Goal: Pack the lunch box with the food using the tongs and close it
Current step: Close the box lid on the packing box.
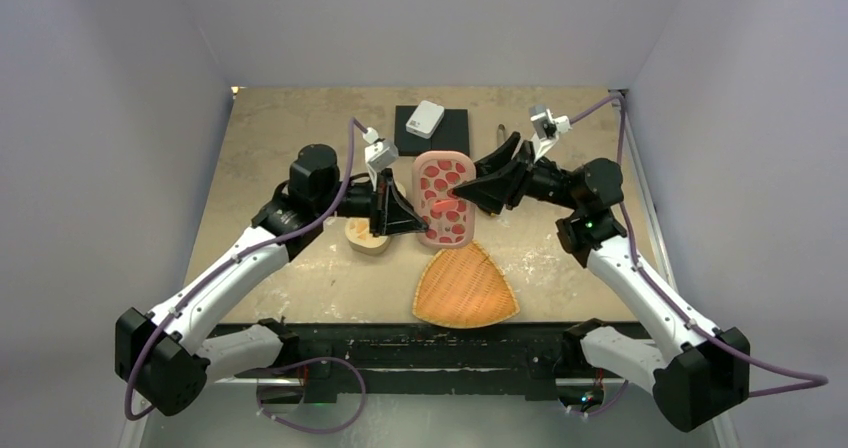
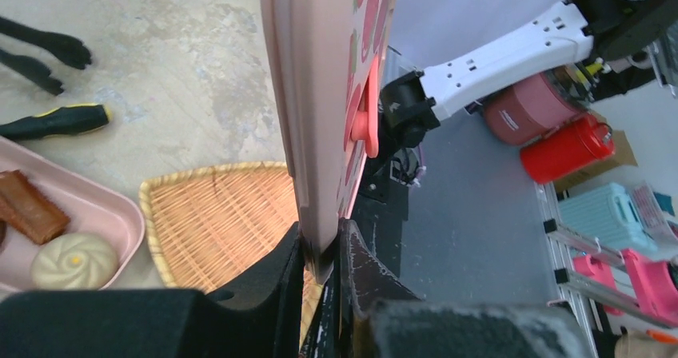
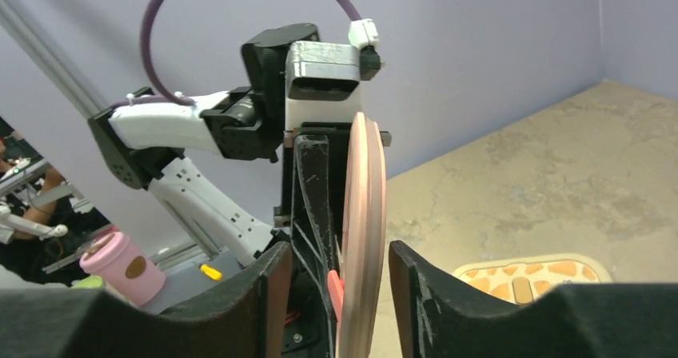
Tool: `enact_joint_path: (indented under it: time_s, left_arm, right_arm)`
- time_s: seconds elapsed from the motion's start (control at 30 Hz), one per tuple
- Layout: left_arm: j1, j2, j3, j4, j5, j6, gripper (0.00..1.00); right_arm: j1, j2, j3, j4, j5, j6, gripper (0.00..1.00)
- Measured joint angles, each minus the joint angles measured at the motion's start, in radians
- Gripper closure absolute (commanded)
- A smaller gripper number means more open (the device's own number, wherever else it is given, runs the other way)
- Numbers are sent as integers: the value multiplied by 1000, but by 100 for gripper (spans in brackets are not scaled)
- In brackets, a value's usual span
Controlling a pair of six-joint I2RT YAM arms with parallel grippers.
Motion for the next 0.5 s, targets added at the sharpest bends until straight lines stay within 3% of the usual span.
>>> enact_joint_path:
  time_s: [0.1,0.2,0.5]
  left_arm:
    - [2,-16,-34,47,-48,-55,100]
    - [2,-25,-48,77,-97,-101,100]
    - [2,-48,-50,106,-199,-144,100]
  right_arm:
    - [1,24,-13,-10,14,-5,38]
    - [1,39,-51,-4,28,6,39]
    - [1,34,-126,23,44,43,69]
